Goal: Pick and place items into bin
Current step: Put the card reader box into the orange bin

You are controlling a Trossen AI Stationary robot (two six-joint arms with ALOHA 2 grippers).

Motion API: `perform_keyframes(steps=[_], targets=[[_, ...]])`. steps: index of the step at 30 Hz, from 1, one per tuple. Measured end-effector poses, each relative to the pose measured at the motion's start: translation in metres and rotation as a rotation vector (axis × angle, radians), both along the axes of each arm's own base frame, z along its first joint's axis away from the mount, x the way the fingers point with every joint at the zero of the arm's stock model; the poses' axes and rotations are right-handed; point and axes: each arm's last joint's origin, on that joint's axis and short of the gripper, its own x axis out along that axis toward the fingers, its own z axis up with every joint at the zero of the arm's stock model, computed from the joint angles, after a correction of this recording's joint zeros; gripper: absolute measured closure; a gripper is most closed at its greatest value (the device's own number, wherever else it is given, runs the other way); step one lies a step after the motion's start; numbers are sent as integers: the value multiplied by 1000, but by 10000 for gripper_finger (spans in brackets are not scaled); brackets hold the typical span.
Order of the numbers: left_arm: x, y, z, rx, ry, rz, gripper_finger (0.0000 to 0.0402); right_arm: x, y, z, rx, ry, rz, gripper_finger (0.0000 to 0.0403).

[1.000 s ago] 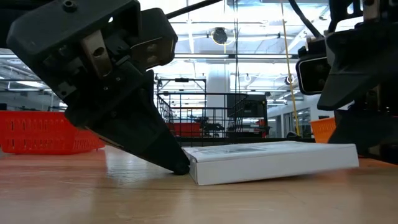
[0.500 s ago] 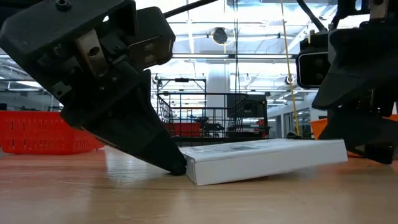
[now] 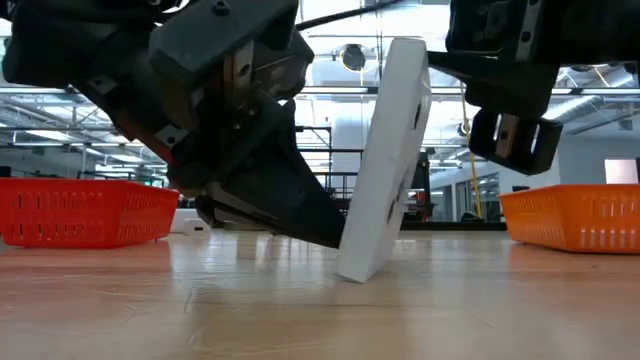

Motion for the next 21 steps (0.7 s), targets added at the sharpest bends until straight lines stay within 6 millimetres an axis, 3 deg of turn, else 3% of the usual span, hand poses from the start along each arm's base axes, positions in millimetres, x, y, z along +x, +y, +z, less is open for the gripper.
perform_keyframes(steps=[7, 15, 21], targets=[[1, -1, 2, 18, -27, -26, 398, -1, 0, -1, -24, -9, 5, 236], [1, -2, 3, 4, -46, -27, 376, 0, -3, -3, -64, -4, 4, 236], [2, -3, 6, 9, -67, -43, 397, 2, -7, -3, -81, -6, -11, 238]])
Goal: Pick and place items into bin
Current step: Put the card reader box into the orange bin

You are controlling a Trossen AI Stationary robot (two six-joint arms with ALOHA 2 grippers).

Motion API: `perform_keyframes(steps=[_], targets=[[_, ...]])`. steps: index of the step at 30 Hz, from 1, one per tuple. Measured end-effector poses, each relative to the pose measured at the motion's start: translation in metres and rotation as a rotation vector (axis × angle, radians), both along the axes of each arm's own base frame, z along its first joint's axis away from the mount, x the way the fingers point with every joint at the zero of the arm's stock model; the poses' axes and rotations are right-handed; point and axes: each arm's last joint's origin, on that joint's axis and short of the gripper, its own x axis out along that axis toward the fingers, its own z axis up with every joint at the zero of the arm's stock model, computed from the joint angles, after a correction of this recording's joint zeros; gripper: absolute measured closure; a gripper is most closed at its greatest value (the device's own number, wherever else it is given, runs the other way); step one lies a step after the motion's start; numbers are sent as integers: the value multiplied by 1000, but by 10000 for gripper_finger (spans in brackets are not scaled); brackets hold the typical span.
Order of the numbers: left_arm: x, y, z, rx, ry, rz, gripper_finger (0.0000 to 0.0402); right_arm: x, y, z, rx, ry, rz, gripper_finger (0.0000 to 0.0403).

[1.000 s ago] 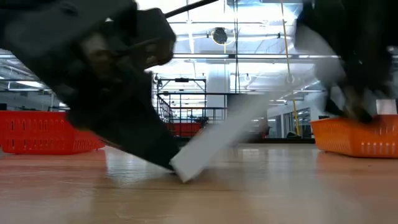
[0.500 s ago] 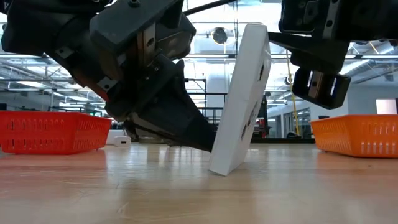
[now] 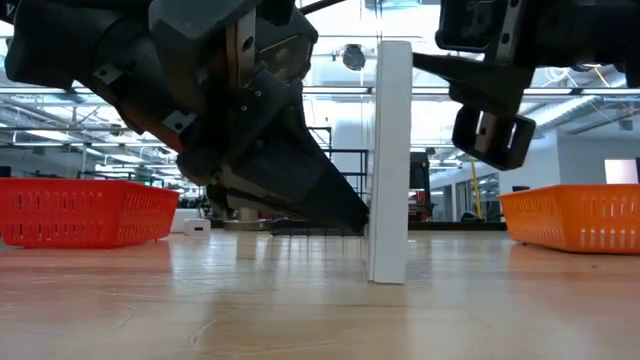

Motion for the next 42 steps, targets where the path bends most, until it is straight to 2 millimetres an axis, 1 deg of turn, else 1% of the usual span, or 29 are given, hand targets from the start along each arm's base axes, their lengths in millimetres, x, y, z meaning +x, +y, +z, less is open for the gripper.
perform_keyframes(steps=[3, 9, 17, 26, 30, 34, 38, 42], targets=[[0, 0, 0, 0, 0, -1, 395, 0, 0, 0, -2, 2, 0, 238], [0, 0, 0, 0, -1, -1, 373, 0, 0, 0, -1, 2, 1, 240], [-1, -2, 0, 6, 6, -16, 371, -1, 0, -1, 2, 3, 2, 241], [-4, -1, -2, 35, 54, -44, 371, -1, 0, -1, 7, 5, 5, 242], [-8, 0, 9, 59, 67, -28, 371, -1, 0, -1, 6, 5, 5, 243], [-17, 0, 24, 120, 81, 12, 371, -1, 1, 0, 4, -1, 7, 243], [-28, -4, 46, 164, 58, 26, 371, -1, 1, 0, 4, -1, 7, 243], [-43, -11, 69, 228, 19, -4, 371, -1, 1, 0, 4, -2, 8, 243]])
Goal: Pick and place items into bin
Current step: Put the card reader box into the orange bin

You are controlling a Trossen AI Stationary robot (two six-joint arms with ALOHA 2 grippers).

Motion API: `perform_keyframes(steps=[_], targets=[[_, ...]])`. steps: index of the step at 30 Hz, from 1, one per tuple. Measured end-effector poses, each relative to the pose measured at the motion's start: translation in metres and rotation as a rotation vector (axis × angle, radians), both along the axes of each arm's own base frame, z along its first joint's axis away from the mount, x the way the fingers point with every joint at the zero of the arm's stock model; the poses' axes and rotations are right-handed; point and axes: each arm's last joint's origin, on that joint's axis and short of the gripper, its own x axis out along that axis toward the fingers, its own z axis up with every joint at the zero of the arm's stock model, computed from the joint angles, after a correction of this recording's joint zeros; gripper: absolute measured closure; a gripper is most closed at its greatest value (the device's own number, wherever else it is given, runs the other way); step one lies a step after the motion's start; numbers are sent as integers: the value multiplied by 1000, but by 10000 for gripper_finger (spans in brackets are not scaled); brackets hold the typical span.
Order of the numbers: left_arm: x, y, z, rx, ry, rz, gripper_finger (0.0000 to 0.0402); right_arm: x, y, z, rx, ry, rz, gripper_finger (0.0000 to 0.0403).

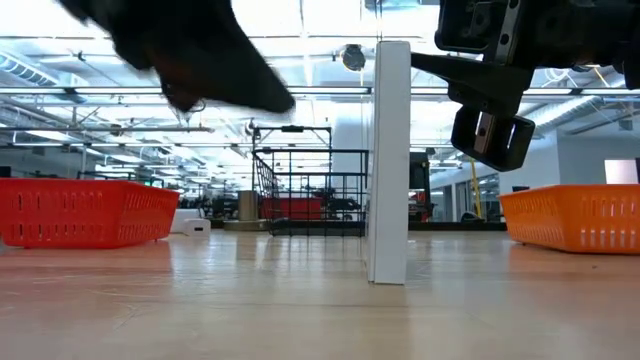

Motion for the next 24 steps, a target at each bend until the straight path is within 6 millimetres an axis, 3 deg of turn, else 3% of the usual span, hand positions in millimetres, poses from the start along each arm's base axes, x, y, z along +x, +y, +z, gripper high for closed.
perform_keyframes(steps=[7, 11, 18, 24], targets=[[-36, 3, 43, 17, -124, -84, 371, 0, 0, 0, 0, 0, 0, 243], [-71, 21, 47, -34, -245, -150, 371, 0, 0, 0, -1, -1, 2, 243], [-129, 62, 30, -95, -443, -184, 371, 0, 0, 0, -3, -5, 3, 243], [-163, 87, 6, -157, -547, -311, 371, 0, 0, 1, -1, -7, 3, 243]])
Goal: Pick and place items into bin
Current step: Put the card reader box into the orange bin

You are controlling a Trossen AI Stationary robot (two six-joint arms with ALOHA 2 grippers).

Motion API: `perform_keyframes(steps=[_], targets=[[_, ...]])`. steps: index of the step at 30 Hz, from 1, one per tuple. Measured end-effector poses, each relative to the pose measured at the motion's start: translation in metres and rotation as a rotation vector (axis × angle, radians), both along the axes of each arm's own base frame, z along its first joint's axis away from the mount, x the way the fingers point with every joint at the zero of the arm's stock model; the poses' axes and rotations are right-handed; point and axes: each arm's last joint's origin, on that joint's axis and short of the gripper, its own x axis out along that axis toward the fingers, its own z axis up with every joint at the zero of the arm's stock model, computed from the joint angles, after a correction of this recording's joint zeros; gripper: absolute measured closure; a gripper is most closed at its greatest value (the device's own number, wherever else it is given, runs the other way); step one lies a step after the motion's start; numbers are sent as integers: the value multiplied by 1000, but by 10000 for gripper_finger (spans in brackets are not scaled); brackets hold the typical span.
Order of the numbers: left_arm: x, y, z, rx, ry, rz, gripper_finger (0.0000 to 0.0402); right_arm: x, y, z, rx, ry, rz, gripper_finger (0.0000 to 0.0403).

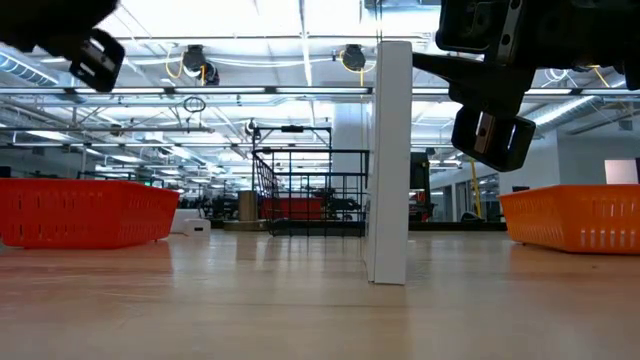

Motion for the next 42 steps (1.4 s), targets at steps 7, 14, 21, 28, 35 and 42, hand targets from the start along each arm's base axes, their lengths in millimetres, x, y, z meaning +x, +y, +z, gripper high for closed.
perform_keyframes(steps=[7, 14, 21, 28, 35, 42], targets=[[-22, 17, -22, -44, -52, -45, 371, 0, 0, 1, 2, -6, 4, 243], [-22, 17, -23, -41, -48, -60, 371, 0, 1, 3, -3, -28, 26, 243], [-22, 17, -23, -47, -47, -56, 371, 1, 1, 4, -2, -48, 34, 243], [-22, 17, -23, -53, -45, -53, 371, 1, 1, 4, -17, -53, 36, 243], [-22, 17, -23, -54, -45, -53, 371, 1, 1, 5, -32, -71, 40, 243], [-22, 17, -23, -55, -44, -53, 371, 2, -5, -1, -78, -35, 31, 243]])
